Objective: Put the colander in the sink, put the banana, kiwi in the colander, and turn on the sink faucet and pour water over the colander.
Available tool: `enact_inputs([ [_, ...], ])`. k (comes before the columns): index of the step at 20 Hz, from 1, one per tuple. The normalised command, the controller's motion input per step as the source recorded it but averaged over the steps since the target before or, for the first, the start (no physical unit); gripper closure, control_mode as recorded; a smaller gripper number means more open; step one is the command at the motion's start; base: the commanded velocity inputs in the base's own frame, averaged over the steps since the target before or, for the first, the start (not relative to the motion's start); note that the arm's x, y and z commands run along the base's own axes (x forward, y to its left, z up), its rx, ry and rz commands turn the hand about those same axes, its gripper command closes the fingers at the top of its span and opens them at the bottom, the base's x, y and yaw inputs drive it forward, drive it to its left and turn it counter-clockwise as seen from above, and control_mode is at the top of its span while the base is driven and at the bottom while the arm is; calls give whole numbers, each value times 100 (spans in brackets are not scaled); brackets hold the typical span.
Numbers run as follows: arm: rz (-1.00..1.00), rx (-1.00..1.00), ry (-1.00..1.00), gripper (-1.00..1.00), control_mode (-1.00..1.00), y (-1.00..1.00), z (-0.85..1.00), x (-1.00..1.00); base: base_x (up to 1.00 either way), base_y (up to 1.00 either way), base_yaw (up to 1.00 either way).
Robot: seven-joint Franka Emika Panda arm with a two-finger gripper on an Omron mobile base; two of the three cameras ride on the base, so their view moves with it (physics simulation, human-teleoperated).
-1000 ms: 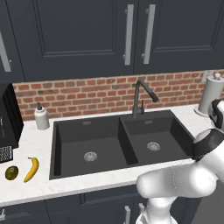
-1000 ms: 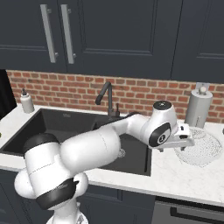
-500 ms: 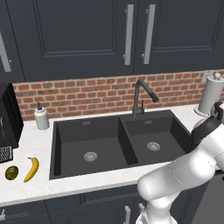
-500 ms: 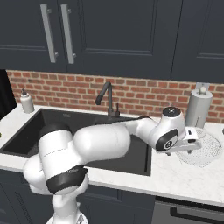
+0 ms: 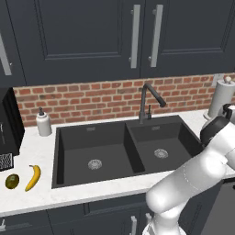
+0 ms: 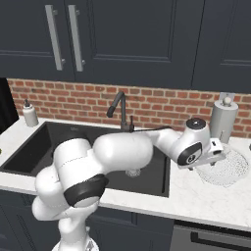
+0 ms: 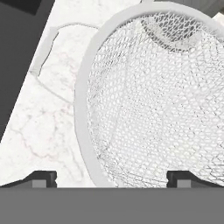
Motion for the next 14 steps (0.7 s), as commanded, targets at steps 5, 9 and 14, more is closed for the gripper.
enact_inputs([
  [5,14,0,0,-100,-100,-17,-21,15,0,0,0],
  [9,13,0,0,-100,-100,-6,-29,6,0,0,0],
  [14,9,0,1,-100,-100,-1,-25,0,0,0,0],
])
